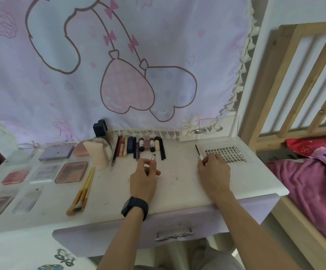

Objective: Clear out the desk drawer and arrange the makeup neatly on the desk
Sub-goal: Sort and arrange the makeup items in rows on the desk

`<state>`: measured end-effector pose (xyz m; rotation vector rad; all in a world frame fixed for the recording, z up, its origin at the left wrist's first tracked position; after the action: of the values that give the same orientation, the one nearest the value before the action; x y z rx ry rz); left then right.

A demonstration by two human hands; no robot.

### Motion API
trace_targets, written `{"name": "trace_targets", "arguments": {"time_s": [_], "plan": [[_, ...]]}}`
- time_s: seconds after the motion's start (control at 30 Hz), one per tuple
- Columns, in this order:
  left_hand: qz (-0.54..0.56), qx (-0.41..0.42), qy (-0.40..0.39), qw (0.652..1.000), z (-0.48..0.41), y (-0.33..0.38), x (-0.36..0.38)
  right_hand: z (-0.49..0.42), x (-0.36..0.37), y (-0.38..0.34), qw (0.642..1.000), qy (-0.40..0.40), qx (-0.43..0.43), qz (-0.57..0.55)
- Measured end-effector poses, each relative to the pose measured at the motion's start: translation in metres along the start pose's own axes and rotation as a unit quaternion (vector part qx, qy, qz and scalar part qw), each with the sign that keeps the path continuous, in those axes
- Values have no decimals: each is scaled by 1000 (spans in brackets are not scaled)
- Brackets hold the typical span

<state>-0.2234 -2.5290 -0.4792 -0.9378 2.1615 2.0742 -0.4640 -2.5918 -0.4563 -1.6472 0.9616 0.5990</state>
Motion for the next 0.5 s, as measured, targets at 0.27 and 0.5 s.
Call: {"name": "trace_targets", "arguments": {"time_s": [0.27, 0.5], "plan": [[-8, 7, 15, 1000, 2, 4, -2, 5, -3, 1, 999, 29, -25, -21], [-11, -13, 19, 1000, 3, 14, -5, 19, -15, 3, 994, 68, -81, -36]]}}
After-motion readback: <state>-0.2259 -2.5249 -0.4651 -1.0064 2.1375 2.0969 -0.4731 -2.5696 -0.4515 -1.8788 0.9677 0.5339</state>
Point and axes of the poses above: each hand's wrist, its own z-axis away from the middle knuckle, its own x-axis out of the palm, y = z × x, the point moved 7 cm from there along -z, towards the middle knuckle, and after that the axes turned 6 degrees about -y, right-handed, at the moved point
